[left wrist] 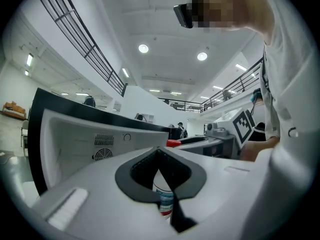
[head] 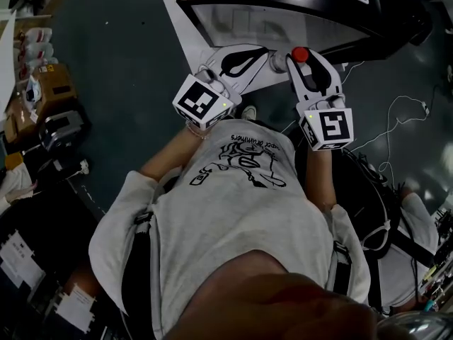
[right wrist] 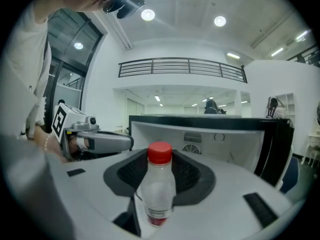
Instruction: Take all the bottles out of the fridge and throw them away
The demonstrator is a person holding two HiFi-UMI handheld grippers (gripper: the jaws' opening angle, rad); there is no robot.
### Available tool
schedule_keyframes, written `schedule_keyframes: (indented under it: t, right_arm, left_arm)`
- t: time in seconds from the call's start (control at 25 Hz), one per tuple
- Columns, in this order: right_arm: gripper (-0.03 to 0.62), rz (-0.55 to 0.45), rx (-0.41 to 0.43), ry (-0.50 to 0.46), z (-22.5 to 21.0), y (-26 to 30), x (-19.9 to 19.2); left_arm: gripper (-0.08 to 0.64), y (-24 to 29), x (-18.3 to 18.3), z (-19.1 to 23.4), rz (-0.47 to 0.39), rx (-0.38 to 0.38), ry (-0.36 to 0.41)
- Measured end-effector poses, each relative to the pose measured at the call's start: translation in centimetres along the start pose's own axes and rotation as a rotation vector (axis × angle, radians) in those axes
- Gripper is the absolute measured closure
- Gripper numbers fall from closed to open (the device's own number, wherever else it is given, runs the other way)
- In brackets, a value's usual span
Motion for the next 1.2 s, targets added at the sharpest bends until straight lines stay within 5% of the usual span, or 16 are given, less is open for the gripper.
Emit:
schedule_keyframes:
  t: [1.2]
  right_arm:
    - [0.442,-0.050,0.219,-0.063,3.8,-0.5,1.4]
  left_arm:
    - [0.552,-3.9,-0.3,-3.1,-0.031,0.197,-0.008]
Point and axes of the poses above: the fingertips, and each gripper's own axes: y forward along the fingers, z to its left, x out of its top, the point moved 6 cm from there along -y, backward along the fingers, and after that the axes turned 14 degrees about -x, right-handed, at the moved point
